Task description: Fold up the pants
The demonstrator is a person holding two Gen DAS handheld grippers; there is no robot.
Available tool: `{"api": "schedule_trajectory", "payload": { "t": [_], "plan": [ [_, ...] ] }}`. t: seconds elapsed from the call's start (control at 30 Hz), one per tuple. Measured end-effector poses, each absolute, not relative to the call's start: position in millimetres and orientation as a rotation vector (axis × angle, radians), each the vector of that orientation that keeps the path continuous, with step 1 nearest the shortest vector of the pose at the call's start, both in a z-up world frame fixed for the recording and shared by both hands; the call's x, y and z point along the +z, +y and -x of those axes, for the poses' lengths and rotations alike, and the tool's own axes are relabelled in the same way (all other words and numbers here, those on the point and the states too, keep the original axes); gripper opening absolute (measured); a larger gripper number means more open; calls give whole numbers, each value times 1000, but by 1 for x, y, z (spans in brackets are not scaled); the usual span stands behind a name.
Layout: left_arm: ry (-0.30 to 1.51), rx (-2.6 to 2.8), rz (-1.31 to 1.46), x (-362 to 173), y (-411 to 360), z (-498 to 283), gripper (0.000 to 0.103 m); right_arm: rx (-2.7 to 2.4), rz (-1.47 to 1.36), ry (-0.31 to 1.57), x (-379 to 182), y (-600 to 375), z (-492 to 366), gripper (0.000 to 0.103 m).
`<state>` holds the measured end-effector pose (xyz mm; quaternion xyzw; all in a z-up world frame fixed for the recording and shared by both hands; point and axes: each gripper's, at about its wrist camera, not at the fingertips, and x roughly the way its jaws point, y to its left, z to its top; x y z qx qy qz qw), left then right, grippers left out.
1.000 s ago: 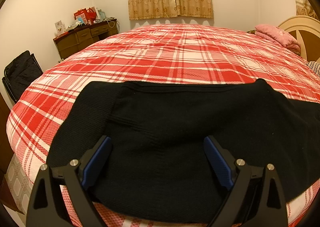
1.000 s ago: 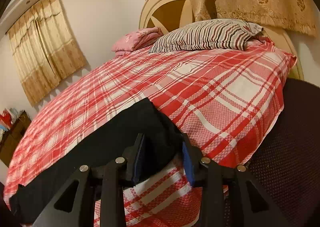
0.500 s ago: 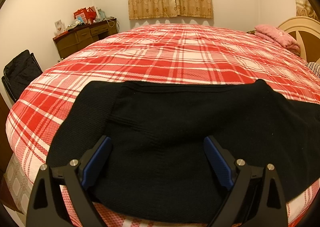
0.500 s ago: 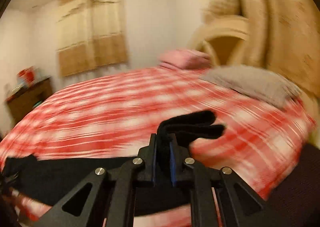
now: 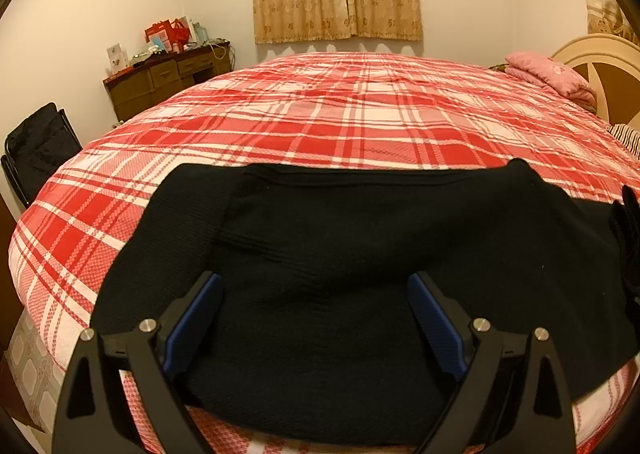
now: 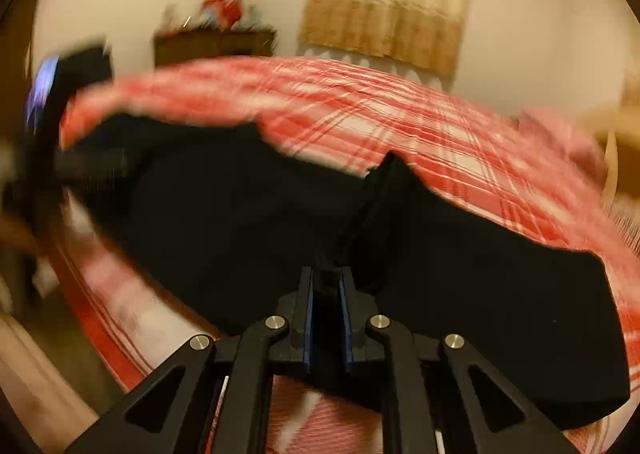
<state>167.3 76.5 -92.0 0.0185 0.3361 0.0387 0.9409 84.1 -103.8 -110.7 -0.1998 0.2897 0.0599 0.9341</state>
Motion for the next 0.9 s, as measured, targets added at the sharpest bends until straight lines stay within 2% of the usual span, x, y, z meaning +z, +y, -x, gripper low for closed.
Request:
{"api": "schedule_trajectory", "payload": {
  "t": [0.07,0.17,0.33,0.4,0.43,0.47,0.6,0.7,0.77,0.9],
  "plan": [
    [680,79,-38,-92,77,-167,96,108,469,568,-114,-99,-80,15],
    [673,80,-39,-93,76,-166,96,127,406,578,-111,-104,-82,20],
    [670,79,-40,-93,76,-165,97,127,423,572,-110,-103,-85,21],
    [670,78,-41,-93,76,-165,97,176,403,589,-110,-100,-81,30],
    [671,76,-42,-93,76,-165,97,229,373,605,-105,-101,-78,42],
    [671,73,-43,-93,77,-165,97,272,346,615,-102,-100,-76,48],
    [668,70,-45,-93,76,-164,97,337,146,553,-63,-121,-65,48],
    [665,78,-45,-93,75,-163,97,198,16,508,-36,-161,-92,48],
    [667,81,-45,-93,75,-164,97,144,-46,540,-41,-177,-117,48],
    [672,78,-46,-92,75,-165,97,222,-222,731,-94,-176,-166,47]
  ]
}}
